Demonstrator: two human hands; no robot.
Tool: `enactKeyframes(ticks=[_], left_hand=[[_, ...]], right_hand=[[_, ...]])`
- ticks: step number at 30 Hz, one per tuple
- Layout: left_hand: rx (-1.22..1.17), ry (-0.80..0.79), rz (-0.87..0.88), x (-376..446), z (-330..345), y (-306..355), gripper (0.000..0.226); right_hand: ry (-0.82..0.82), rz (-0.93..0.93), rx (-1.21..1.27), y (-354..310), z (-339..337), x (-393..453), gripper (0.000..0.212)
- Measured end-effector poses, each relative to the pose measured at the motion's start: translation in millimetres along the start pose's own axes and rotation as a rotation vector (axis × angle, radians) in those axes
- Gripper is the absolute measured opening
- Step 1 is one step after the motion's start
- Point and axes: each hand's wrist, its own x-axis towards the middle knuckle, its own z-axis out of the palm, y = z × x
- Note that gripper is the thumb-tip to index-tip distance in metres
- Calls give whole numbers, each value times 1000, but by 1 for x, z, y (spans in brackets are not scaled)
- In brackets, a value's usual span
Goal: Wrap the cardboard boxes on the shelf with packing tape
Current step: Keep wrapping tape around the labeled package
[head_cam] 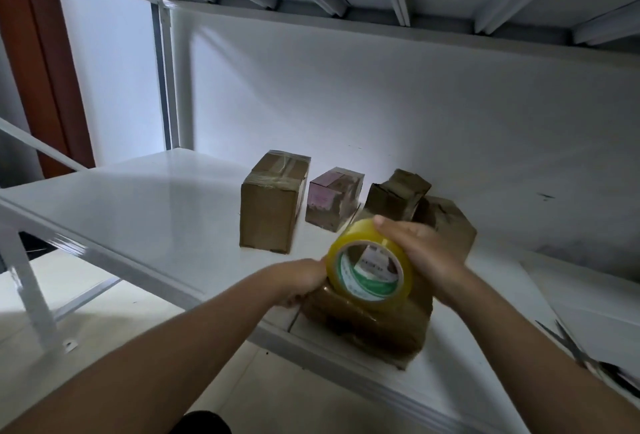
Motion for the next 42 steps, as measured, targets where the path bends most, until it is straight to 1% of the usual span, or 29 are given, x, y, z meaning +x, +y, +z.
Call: enactKeyframes(ticks=[1, 2, 3, 4, 5, 6, 7, 9, 11, 13, 14, 18, 22, 24, 25, 27, 28, 30, 32, 33, 34, 35, 37, 38, 40, 42], left_hand=[[89, 55, 9, 3, 2, -7, 40], [144, 110, 31, 6, 3, -10, 40], [142, 112, 39, 9, 5, -12, 40], [97, 82, 51, 10, 6, -13, 39], [75, 59, 67, 9, 6, -13, 37], [80, 56, 65, 8, 6, -11, 36], [106, 69, 75, 7, 5, -9, 37], [177, 72, 85, 5, 4, -3, 42], [250, 87, 88, 3, 2, 0, 54], [283, 100, 80, 3, 0, 0, 68], [287, 100, 76, 3, 1, 1, 71], [364, 82, 89, 5, 7, 9, 69], [449, 133, 52, 7, 8, 11, 67], [491, 159, 57, 8, 10, 10, 60], [512, 168, 62, 7, 12, 10, 55], [550, 185, 65, 4, 14, 11, 47], [557, 178, 69, 4, 14, 14, 44], [519, 103, 51, 5, 9, 24, 37], [443, 40, 28, 9, 6, 35, 32], [437, 58, 25, 12, 10, 39, 31], [453, 112, 25, 15, 16, 42, 30], [467, 210, 19, 18, 26, 40, 29], [460, 411, -11, 22, 43, 34, 27], [463, 466, -20, 22, 47, 32, 29], [499, 498, -39, 21, 45, 30, 36], [526, 519, -52, 23, 41, 30, 39]], right_hand=[[7, 30, 7, 5, 5, 1, 92], [13, 48, 6, 8, 9, 2, 81], [10, 53, -2, 8, 11, 5, 66], [-2, 56, -17, 6, 11, 9, 56], [-20, 55, -44, 4, 11, 13, 54], [-46, 61, -90, 2, 10, 16, 57], [-83, 69, -152, -1, 9, 18, 60], [-171, 57, -276, -10, 4, 19, 60], [-256, 39, -406, -21, -7, 17, 57], [-333, 82, -536, -28, -25, 10, 52], [-362, 115, -583, -28, -35, 6, 49], [-438, 208, -691, -25, -54, -1, 42], [-518, 302, -807, -34, -47, 4, 43], [-541, 333, -836, -35, -44, 6, 44], [-536, 316, -854, -35, -46, 7, 44], [-493, 216, -822, -28, -52, 5, 50], [-473, 167, -743, -22, -59, 3, 55], [-435, 141, -496, -6, -72, -5, 61], [-395, 200, -226, 9, -80, -14, 62], [-377, 219, -115, 16, -83, -17, 63], [-362, 227, -42, 22, -85, -19, 65], [-360, 223, -13, 28, -85, -19, 67], [-364, 202, -27, 29, -82, -20, 64], [-351, 181, -58, 24, -81, -19, 61], [-364, 122, -200, 12, -87, -19, 59], [-433, 109, -384, 1, -100, -22, 49]])
